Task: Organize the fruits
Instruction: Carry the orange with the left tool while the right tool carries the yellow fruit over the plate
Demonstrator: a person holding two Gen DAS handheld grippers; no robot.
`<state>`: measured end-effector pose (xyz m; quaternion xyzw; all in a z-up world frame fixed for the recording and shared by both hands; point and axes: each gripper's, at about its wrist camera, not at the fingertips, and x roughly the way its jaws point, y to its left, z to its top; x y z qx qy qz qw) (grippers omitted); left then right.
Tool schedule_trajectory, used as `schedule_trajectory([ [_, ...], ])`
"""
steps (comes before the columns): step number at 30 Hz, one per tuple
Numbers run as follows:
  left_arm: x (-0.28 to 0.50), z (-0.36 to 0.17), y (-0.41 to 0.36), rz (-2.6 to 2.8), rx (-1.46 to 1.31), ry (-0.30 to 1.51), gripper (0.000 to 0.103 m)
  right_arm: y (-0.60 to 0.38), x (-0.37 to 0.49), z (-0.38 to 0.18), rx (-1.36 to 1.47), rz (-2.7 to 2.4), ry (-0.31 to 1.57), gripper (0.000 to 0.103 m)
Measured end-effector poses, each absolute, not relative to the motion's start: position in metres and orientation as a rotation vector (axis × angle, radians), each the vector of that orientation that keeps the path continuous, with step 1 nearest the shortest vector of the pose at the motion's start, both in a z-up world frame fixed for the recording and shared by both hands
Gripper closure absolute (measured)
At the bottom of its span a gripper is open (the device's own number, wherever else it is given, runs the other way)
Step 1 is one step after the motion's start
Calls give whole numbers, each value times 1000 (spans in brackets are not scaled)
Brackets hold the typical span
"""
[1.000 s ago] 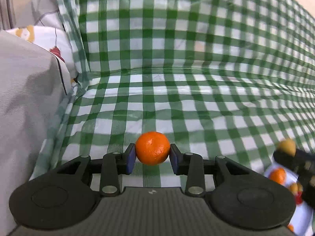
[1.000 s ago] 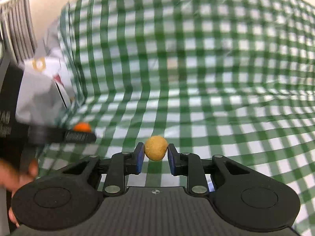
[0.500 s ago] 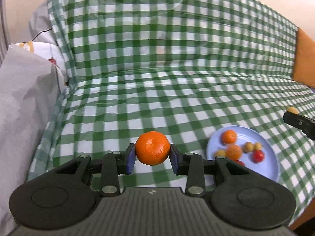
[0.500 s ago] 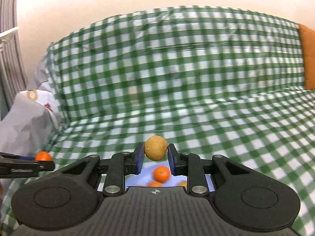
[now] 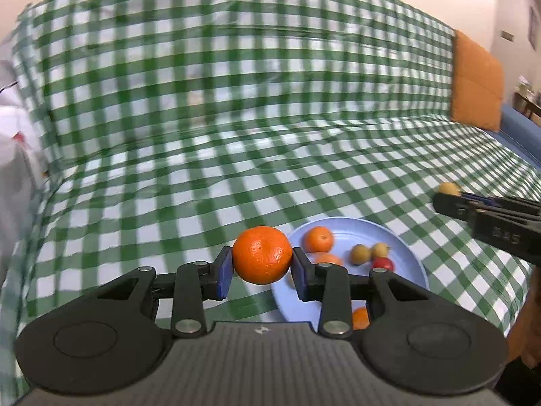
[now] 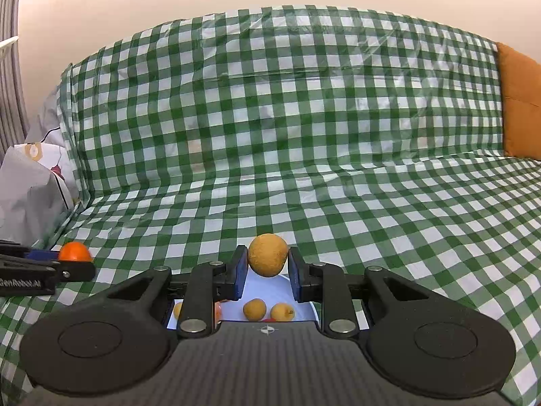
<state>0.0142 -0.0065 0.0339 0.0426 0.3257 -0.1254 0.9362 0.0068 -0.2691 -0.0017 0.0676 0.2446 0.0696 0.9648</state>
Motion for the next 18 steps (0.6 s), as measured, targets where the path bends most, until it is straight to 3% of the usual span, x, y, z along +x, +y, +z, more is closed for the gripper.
schedule_trajectory([
  [18, 17, 4, -60, -368, 236, 612, 63, -249, 26, -16, -12, 212, 556, 76],
])
